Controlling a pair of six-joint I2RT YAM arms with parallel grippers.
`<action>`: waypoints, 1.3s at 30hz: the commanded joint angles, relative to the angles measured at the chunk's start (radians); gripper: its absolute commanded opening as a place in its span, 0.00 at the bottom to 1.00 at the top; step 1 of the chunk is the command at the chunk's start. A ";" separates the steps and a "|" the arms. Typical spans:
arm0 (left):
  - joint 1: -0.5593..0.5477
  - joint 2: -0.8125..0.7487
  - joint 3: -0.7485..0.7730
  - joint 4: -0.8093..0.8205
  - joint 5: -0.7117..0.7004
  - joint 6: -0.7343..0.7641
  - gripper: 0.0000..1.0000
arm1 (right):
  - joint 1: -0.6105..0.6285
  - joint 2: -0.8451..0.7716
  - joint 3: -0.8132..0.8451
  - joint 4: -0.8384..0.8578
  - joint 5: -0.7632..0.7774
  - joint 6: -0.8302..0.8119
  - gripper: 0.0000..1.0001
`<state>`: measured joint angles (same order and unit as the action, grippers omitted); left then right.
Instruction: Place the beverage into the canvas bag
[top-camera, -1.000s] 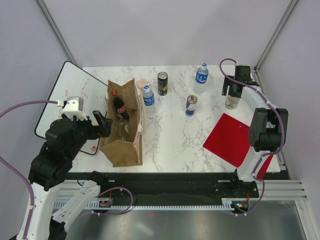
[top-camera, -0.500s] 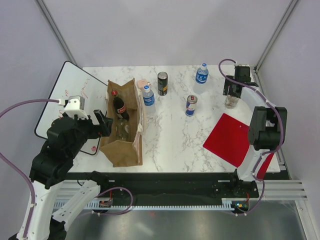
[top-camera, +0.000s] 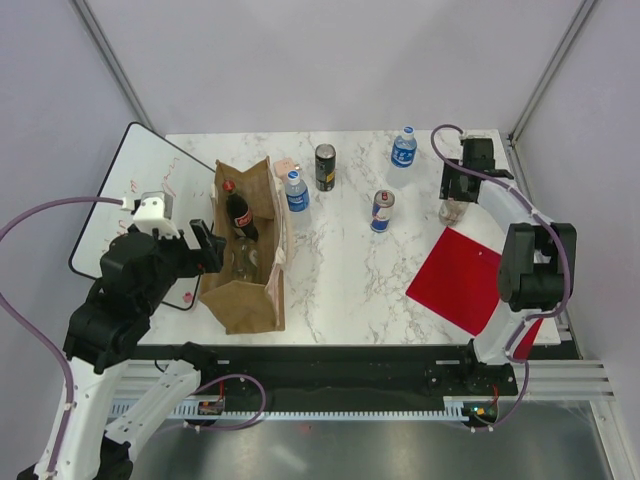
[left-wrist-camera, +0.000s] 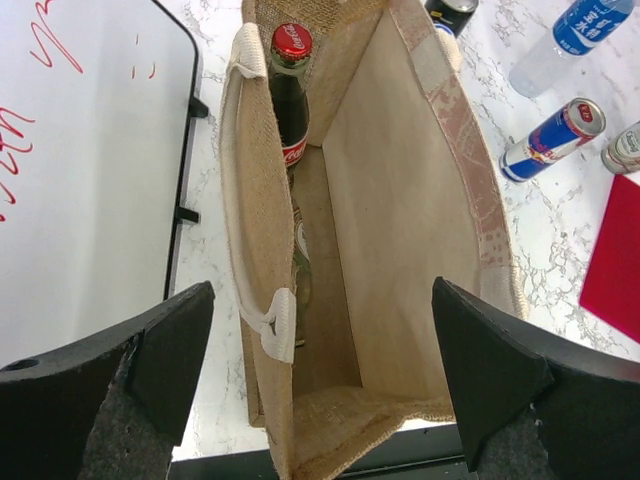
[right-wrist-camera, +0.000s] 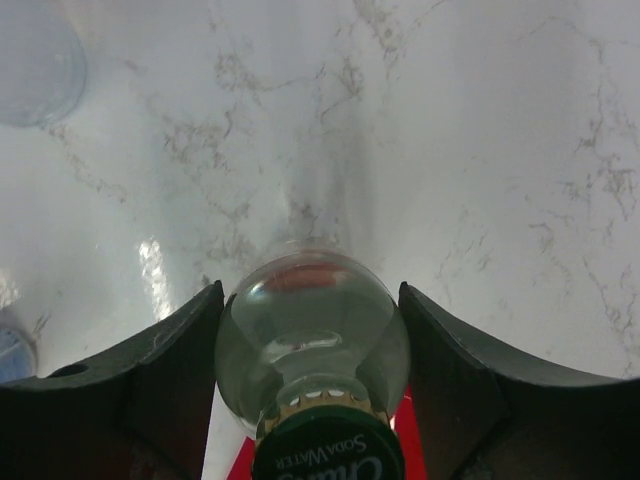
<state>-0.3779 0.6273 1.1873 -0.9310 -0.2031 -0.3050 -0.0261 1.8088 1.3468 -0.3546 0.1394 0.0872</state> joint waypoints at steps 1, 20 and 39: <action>-0.001 0.018 -0.021 0.035 -0.028 0.012 0.95 | 0.092 -0.159 0.005 -0.036 -0.024 0.029 0.00; -0.001 0.118 -0.092 -0.040 -0.134 -0.094 0.82 | 0.509 -0.310 0.495 -0.374 0.008 0.101 0.00; -0.003 0.080 -0.132 -0.048 -0.167 -0.077 0.02 | 0.992 0.069 0.927 -0.143 -0.044 0.144 0.00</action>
<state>-0.3775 0.7177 1.0534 -0.9981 -0.3656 -0.3809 0.9535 1.8683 2.2559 -0.7185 0.1162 0.2169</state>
